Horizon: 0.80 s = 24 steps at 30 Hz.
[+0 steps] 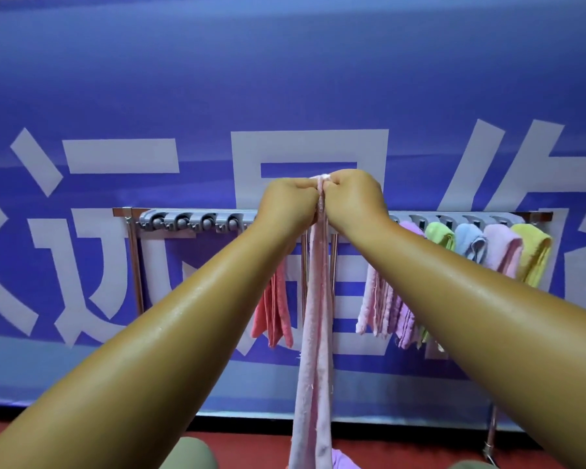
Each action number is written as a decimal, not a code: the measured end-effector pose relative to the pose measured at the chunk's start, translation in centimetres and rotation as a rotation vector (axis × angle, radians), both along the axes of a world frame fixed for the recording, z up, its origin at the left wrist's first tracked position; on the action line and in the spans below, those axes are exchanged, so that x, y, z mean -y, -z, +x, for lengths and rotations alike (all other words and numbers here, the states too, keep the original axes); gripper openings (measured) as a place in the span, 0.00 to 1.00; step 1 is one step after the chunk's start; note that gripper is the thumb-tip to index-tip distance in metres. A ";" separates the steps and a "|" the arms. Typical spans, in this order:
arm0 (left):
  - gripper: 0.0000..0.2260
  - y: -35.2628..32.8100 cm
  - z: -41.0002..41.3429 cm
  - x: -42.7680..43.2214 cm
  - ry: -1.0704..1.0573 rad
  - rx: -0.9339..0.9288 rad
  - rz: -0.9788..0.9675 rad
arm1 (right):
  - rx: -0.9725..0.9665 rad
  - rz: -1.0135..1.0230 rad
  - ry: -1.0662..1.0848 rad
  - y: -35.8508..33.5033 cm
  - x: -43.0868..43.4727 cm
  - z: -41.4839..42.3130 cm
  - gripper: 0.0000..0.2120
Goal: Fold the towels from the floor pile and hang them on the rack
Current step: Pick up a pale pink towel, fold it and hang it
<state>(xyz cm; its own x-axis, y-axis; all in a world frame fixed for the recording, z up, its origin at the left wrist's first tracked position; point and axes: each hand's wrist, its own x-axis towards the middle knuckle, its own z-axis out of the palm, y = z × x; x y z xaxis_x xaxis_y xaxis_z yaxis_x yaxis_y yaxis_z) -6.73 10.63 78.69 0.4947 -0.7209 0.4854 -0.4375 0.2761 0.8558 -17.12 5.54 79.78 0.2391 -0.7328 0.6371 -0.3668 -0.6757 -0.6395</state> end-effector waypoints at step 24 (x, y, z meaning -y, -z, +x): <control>0.23 9.4 2.8 -1.7 0.474 -0.234 0.286 | 0.541 0.588 -0.505 -0.3 1.6 -2.1 0.08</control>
<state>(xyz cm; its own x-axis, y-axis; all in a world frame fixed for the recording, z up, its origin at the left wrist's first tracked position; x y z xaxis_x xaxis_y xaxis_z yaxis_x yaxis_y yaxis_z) -3.90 12.32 69.27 0.1579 -0.9749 0.1567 -0.1142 0.1396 0.9836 -19.22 3.95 80.07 0.3959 -0.8623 0.3158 0.3275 -0.1888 -0.9258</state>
